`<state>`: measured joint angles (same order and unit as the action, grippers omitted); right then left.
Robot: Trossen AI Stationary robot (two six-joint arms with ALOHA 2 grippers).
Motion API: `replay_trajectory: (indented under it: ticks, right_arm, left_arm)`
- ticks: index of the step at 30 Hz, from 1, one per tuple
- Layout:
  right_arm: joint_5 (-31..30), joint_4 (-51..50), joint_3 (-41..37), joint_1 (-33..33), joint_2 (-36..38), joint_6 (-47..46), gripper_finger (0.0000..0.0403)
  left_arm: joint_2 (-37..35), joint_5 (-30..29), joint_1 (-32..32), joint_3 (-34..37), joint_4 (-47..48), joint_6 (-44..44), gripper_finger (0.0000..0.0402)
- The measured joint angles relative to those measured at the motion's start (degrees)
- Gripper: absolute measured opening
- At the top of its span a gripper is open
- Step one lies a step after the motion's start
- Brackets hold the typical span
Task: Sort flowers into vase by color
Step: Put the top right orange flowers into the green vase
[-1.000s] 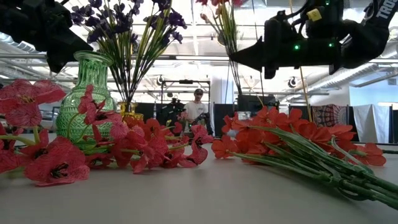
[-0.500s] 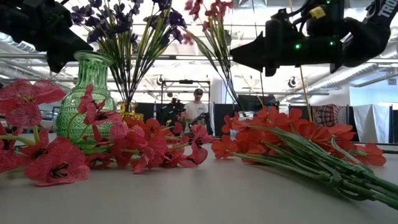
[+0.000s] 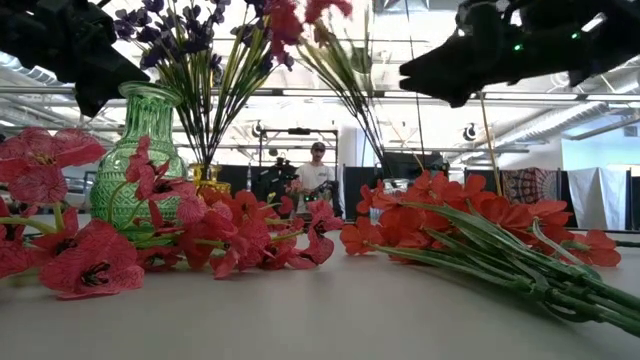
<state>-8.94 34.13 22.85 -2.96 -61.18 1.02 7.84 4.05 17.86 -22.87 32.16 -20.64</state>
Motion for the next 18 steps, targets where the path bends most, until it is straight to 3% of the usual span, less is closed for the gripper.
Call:
replay_trajectory:
  ticks: [8,18]
  right_arm:
    - [0.06,-16.34,0.00,3.80,7.26,-6.33,0.0238]
    - [0.34,-29.66,0.02,9.07,7.70,-16.49,0.0238]
  left_arm:
    - [0.02,0.00,-0.01,0.00,0.02,0.02,0.0141]
    - [0.00,0.00,-0.01,0.00,0.02,0.01,0.0141]
